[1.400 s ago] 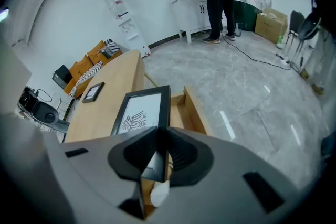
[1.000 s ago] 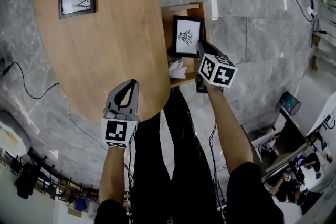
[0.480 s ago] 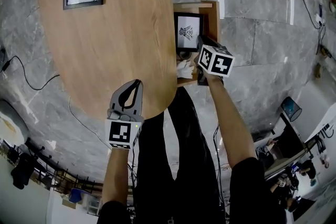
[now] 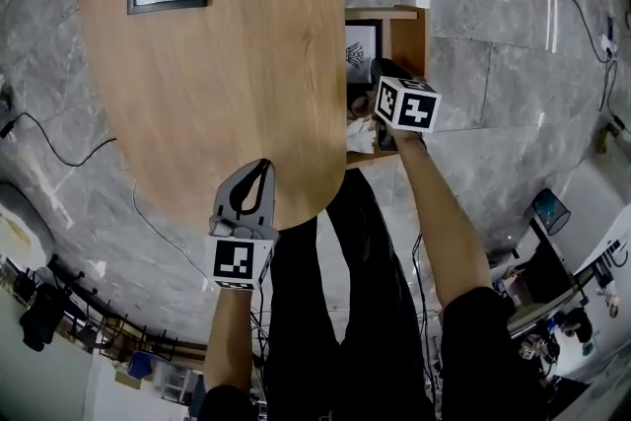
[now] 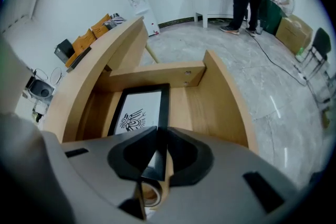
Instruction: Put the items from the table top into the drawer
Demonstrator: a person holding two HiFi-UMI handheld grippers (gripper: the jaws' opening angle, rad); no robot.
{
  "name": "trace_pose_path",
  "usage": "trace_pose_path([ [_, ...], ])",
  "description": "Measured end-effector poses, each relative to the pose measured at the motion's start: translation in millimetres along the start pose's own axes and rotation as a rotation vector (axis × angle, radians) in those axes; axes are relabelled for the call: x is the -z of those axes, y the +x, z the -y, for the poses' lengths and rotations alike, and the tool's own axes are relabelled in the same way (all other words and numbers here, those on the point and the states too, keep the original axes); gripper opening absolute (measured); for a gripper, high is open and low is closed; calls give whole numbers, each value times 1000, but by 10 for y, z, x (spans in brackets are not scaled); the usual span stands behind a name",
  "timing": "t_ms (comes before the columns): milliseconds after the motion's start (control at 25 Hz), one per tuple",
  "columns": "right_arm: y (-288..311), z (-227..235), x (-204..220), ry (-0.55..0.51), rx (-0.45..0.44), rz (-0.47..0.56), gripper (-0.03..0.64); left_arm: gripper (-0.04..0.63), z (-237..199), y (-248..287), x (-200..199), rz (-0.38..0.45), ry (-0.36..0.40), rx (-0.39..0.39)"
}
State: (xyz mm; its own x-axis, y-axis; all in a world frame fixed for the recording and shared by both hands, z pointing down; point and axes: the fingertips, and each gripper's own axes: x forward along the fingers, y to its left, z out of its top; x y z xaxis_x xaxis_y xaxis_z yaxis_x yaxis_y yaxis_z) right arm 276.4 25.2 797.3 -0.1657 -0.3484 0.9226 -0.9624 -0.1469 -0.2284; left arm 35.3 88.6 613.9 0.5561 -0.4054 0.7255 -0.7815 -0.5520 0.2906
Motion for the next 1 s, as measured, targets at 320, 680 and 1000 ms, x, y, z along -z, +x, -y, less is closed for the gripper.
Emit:
trace_pose_path([
  [320, 186, -116, 94, -44, -28, -50, 72, 23, -57, -41, 66, 2, -17, -16],
  [680, 97, -45, 74, -103, 69, -18, 75, 23, -90, -96, 70, -3, -19, -12],
  [1000, -396, -120, -365, -27, 64, 173, 70, 23, -69, -142, -48, 31, -2, 8],
])
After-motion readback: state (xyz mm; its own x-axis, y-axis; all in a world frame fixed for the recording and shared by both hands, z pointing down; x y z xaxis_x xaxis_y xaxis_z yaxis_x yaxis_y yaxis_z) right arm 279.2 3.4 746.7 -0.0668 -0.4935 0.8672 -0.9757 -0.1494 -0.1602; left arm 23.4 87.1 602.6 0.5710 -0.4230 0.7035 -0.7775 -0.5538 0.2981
